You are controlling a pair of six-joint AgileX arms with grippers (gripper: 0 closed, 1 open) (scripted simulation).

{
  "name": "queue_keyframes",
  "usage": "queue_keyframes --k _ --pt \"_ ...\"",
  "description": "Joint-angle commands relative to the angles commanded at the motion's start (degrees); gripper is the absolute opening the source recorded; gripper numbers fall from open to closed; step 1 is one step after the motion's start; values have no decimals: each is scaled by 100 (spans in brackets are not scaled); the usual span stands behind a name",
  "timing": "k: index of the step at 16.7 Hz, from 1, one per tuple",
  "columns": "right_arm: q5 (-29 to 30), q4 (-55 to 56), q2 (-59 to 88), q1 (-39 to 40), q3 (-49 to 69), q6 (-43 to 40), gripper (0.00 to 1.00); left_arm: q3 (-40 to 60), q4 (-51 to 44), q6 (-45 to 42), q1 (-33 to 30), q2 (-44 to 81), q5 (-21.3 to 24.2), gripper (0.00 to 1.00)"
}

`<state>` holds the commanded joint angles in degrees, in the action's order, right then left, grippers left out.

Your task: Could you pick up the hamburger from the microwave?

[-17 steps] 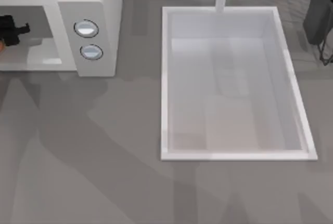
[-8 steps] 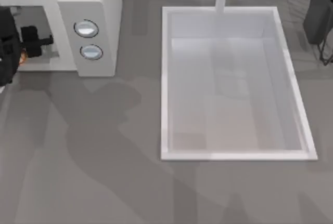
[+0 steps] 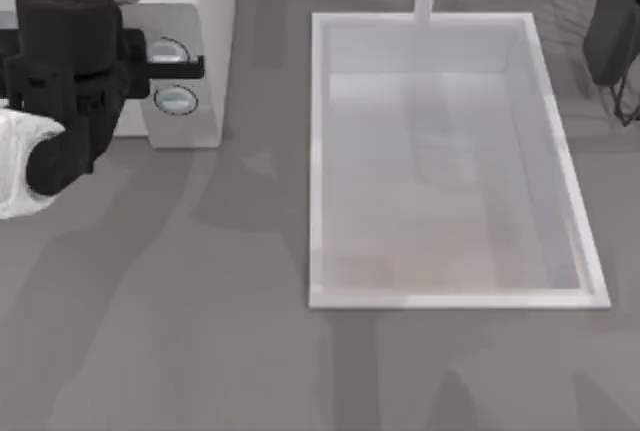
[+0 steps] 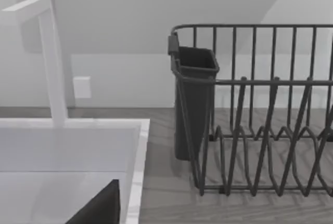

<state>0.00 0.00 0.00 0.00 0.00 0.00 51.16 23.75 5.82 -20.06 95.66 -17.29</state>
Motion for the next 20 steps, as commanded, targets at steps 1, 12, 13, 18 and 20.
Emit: queue_keyframes --k 1,12,13,18,20 --pt "0 0 0 0 0 0 100 -25 -15 7 -34 -35 -9 0" --pt "0 0 0 0 0 0 100 -511 1745 -64 76 1395 -132 0" --pt "0 0 0 0 0 0 100 -579 2158 -50 52 1647 -103 0" --pt "0 0 0 0 0 0 100 -877 3419 1 -28 2534 21 0" --pt "0 0 0 0 0 0 100 -905 3502 5 -34 2601 33 0"
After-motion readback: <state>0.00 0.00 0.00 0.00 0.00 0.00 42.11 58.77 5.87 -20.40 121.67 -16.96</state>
